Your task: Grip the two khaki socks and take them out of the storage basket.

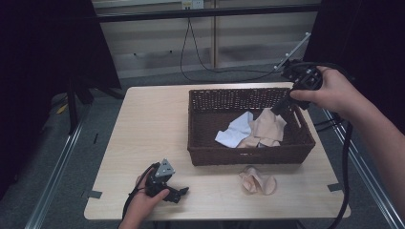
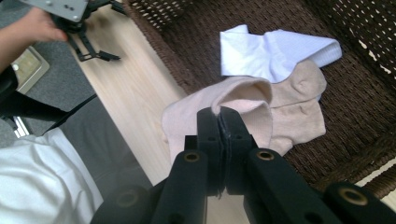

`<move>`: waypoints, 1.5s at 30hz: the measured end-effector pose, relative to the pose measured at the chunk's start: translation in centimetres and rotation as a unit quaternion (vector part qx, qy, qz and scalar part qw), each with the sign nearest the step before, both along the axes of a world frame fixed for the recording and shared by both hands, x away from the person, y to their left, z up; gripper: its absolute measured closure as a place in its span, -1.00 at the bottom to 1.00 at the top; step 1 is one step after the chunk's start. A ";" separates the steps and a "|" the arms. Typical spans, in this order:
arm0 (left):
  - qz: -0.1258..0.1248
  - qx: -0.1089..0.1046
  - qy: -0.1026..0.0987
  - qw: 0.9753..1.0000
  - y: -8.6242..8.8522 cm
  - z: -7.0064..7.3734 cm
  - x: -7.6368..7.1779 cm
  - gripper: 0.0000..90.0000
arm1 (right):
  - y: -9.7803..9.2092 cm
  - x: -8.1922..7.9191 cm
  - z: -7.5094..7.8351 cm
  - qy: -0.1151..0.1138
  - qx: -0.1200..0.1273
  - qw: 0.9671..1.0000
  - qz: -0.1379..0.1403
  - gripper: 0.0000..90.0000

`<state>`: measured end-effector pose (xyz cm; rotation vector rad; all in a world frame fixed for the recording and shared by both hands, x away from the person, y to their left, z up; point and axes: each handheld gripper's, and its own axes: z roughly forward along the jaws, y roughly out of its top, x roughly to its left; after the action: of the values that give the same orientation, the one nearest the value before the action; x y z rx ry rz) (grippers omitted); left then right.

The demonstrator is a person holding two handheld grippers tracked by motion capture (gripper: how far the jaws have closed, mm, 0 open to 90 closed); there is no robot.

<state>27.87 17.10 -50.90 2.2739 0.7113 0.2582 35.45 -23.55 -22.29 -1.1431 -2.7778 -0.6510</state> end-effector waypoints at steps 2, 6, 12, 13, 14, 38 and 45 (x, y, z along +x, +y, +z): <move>-0.001 0.000 0.000 1.000 0.0 0.0 0.0 -1.00 | 0.0 -0.2 0.2 -0.002 0.001 1.000 0.001 0.97; 0.000 0.000 0.000 1.000 0.0 0.0 0.0 -1.00 | -0.3 -1.3 0.7 -0.006 0.007 1.000 0.012 0.97; 0.000 0.000 0.000 1.000 0.0 0.0 0.0 -1.00 | -0.8 -2.6 1.4 -0.005 0.015 1.000 0.025 0.97; 0.000 0.000 0.000 1.000 0.0 0.0 0.0 -1.00 | -0.8 -2.8 1.5 -0.002 0.016 0.999 0.027 0.97; 0.000 0.000 0.000 1.000 0.0 0.0 0.0 -1.00 | -0.8 -2.8 1.5 -0.002 0.016 0.999 0.027 0.97; 0.002 -0.005 0.000 1.000 0.0 -0.1 0.0 -1.00 | 1.2 -5.9 -5.9 0.039 0.001 0.994 0.105 0.96; 0.002 -0.003 0.001 1.000 0.0 -0.1 0.0 -1.00 | 2.7 -5.7 -11.4 0.041 -0.044 0.992 0.109 0.94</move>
<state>27.84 17.06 -50.95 2.2678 0.7165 0.2548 29.71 -20.86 -33.69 -0.8391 -2.8291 -0.4529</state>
